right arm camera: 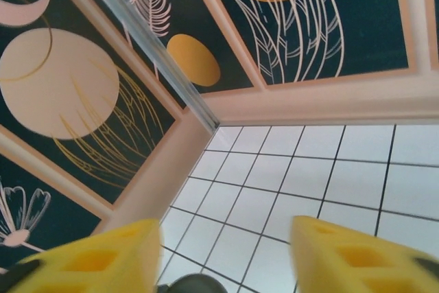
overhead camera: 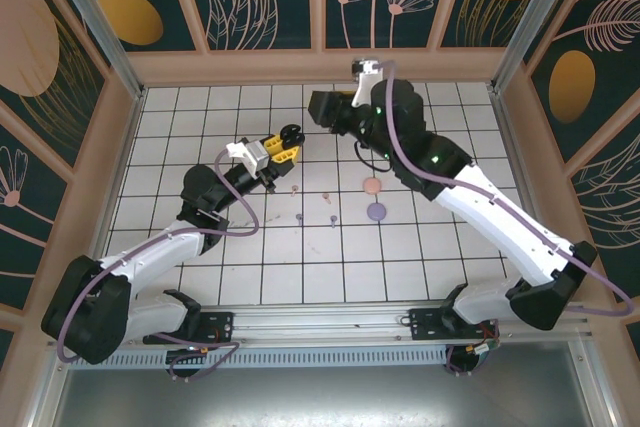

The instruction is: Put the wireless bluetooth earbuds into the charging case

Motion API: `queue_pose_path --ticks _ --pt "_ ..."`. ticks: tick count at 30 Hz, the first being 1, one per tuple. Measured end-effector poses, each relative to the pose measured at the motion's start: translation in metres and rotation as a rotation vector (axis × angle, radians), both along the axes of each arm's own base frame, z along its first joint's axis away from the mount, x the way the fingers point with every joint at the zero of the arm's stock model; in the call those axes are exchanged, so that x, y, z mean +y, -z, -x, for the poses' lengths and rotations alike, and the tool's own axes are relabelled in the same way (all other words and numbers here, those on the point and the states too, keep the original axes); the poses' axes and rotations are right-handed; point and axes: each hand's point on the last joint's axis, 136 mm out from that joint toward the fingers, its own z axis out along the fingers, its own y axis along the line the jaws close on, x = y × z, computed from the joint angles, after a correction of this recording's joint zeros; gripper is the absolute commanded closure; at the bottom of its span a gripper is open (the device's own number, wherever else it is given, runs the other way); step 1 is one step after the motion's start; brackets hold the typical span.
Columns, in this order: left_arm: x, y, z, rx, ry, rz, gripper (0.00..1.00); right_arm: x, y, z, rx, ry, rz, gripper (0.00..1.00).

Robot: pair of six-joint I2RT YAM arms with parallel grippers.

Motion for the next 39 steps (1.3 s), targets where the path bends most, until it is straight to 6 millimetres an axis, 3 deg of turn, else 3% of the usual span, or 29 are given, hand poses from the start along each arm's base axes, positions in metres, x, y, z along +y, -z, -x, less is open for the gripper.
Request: queue_pose_path --ticks 5,12,18,23,27,30,34,39 --pt "-0.004 0.006 0.002 0.013 0.027 -0.016 1.00 0.018 0.006 -0.024 0.048 -0.040 0.058 0.84" --pt "-0.008 0.017 0.002 0.042 0.050 -0.039 1.00 0.060 0.064 -0.049 0.183 -0.148 0.218 0.93" --pt "-0.009 0.021 0.000 0.058 0.050 -0.048 1.00 0.066 0.106 -0.036 0.295 -0.231 0.308 0.99" --pt "-0.015 0.031 0.001 0.089 0.075 -0.069 1.00 0.052 0.114 -0.019 0.312 -0.241 0.315 1.00" --pt "-0.016 0.036 -0.003 0.106 0.068 -0.075 1.00 0.034 0.109 0.011 0.322 -0.252 0.291 1.00" --pt "-0.016 0.037 -0.007 0.120 0.061 -0.069 1.00 0.015 0.103 0.019 0.322 -0.215 0.250 0.96" --pt "-0.017 0.044 -0.015 0.165 0.043 -0.060 1.00 -0.017 0.107 0.010 0.329 -0.103 0.189 0.77" --pt "-0.023 0.060 -0.039 0.284 0.010 -0.057 1.00 -0.048 0.149 0.005 0.392 0.021 0.183 0.50"
